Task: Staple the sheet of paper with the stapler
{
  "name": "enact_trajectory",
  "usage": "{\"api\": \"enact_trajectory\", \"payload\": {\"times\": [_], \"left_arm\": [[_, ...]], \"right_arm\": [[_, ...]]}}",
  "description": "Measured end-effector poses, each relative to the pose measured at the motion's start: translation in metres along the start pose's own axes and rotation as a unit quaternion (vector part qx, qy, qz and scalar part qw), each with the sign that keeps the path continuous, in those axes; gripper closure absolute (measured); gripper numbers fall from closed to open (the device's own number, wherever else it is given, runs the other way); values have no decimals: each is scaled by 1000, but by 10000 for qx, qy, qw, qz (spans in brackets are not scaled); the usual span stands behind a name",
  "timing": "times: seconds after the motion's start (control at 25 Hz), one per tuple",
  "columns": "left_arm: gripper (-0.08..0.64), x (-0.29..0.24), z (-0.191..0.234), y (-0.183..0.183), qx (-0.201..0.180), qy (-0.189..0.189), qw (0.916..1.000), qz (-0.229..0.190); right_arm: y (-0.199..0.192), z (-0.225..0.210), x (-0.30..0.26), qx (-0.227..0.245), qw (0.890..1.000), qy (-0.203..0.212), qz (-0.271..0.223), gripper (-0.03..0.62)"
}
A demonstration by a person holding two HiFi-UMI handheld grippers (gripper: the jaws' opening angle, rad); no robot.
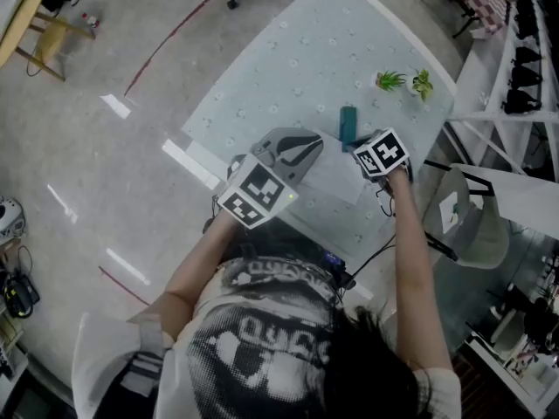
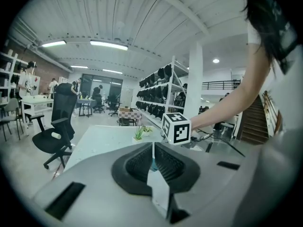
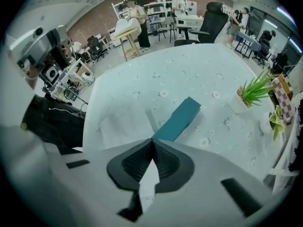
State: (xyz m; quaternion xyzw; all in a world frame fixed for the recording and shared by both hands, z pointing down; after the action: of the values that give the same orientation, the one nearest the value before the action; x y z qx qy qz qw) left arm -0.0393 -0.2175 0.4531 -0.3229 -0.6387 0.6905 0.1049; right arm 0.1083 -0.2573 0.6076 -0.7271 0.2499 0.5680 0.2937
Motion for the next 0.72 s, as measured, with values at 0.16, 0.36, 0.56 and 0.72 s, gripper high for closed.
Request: {"api": "enact_trajectory", "payload": {"times": [0.16, 0.36, 0.56, 0.72], "left_arm": [[551, 8, -5, 6, -177, 74, 9997, 139], [551, 13, -26, 13, -374, 64, 9988, 299], [551, 10, -55, 23, -579, 5, 9976, 381], [550, 9, -78, 28, -690, 54, 9966, 439]], "right_arm": [[0, 3, 7, -295, 9977, 4, -616, 595], [-1, 7, 32, -987, 9769, 116, -1893, 601], [-25, 21, 52, -1140, 9591, -74, -2588, 601], [-47, 37, 74, -1431, 9337, -14, -3282, 603]]}}
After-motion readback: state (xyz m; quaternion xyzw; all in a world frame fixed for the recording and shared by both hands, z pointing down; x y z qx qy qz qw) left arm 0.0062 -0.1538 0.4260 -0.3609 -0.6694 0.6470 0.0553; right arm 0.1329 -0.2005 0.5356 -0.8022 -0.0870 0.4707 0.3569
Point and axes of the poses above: the fingertips, and each gripper's own axes: x backward along the fingers, z to its left, y out of its top, the point moved 3 cm from there along x, backward along the fingers, and after that the axes turned 10 degrees about -x, right-handed, at the moved point
